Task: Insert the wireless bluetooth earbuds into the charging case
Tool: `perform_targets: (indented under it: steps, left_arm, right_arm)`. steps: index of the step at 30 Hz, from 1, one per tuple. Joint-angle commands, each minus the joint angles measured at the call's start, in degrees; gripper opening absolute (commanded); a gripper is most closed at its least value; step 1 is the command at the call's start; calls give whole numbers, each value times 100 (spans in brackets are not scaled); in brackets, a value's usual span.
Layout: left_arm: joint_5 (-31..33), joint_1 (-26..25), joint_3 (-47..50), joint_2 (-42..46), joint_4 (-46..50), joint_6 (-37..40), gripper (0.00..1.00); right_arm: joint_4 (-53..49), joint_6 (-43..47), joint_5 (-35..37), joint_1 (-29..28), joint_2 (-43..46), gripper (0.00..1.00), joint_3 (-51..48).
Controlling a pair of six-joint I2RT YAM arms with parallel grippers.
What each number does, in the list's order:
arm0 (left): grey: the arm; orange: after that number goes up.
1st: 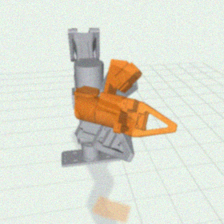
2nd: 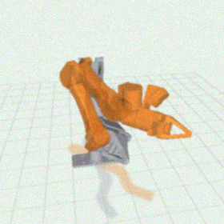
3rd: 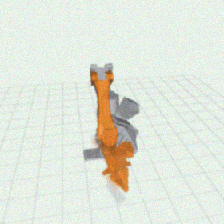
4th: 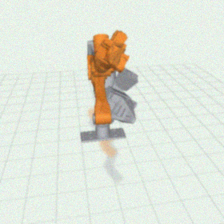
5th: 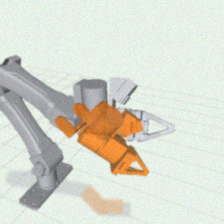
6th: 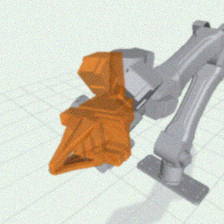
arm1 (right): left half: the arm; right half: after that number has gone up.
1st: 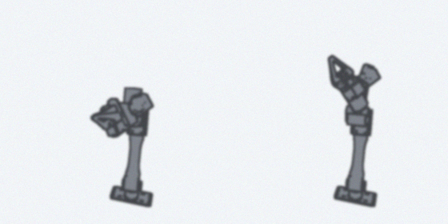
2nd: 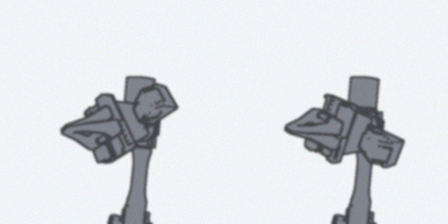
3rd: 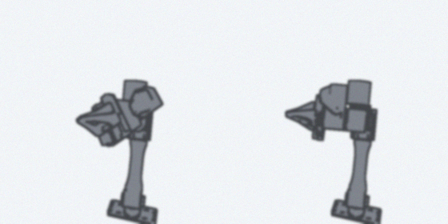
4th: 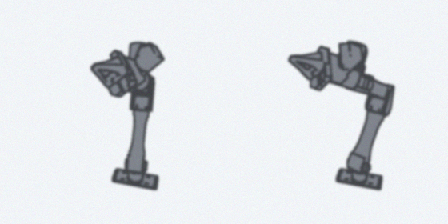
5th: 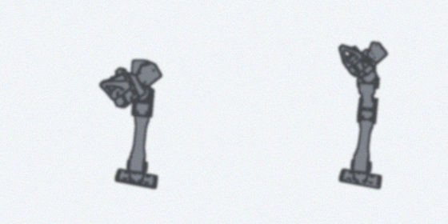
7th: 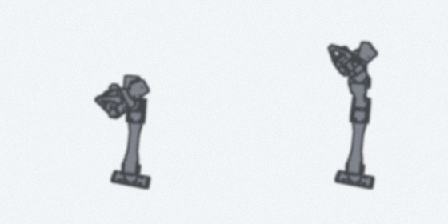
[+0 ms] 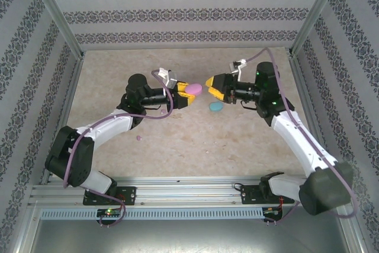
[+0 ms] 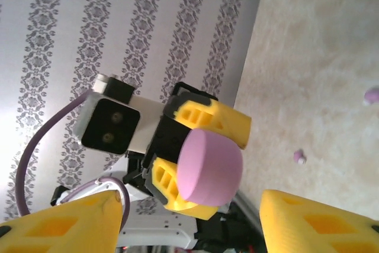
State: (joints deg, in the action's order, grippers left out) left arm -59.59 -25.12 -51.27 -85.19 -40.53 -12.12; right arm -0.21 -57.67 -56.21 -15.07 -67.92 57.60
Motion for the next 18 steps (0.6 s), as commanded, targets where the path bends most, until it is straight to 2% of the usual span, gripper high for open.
perform_targets:
  steps: [1,5,8,12,18]
  left_arm:
    - [-375,-36,-354,281,1019,486,18]
    - [-723,-29,-663,354,1962,736,18]
    - [-864,-21,-864,419,2612,994,18]
    - [-939,-22,-996,523,3191,1271,18]
    - [-1102,-24,-1081,602,3437,1274,18]
  right_arm:
    - [-833,1518,277,-15,323,63,366]
    - [-1945,3361,647,-334,424,62,779]
    - [-2493,4334,1037,-671,354,64,1025]
    - [-2435,4619,787,-769,97,68,1147]
    - [-2405,4918,294,-983,-233,70,1332]
